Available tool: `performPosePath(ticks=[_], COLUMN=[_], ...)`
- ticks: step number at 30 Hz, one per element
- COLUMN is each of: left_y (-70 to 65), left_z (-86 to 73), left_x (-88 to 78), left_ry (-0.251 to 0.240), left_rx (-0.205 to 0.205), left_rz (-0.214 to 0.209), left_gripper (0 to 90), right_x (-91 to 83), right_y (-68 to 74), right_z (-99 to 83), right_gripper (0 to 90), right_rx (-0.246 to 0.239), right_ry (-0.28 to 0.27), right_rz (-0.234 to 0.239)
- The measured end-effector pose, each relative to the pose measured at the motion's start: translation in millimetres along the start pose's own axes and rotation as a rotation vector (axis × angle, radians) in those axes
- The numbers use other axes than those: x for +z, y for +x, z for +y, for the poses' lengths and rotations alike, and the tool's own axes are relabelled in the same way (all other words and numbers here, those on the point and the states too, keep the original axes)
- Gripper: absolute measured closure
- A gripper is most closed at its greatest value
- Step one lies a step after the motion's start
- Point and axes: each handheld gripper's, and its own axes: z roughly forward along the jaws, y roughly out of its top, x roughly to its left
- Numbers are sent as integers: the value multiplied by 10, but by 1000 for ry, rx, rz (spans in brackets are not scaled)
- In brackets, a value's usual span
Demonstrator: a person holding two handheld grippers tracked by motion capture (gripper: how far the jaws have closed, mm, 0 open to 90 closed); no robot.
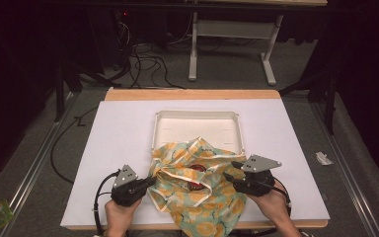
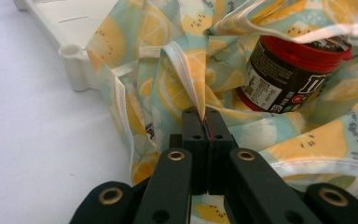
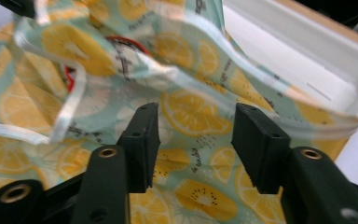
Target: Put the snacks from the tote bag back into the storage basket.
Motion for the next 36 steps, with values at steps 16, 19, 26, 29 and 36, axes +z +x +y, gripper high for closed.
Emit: performPosePath(ticks=[16, 19, 26, 29, 36], left_y=[-14, -15, -9, -6, -20], left_z=[13, 13, 12, 13, 16], left_x=[0, -2, -13, -14, 12], left_ry=[-9, -11, -10, -10, -9], left_rx=[6, 7, 6, 5, 6], left_rz=[-8, -8, -9, -11, -15], left_gripper=[897, 897, 897, 897, 897], right_x=[44, 85, 197, 264, 342], right_y=[63, 148, 217, 199, 219], right_z=[73, 138, 227, 235, 252], right_gripper=[435, 429, 420, 421, 461], right_rx=[-16, -43, -78, -74, -76], right_ry=[-37, -40, -25, 1, 16], right_rz=[53, 77, 131, 160, 196])
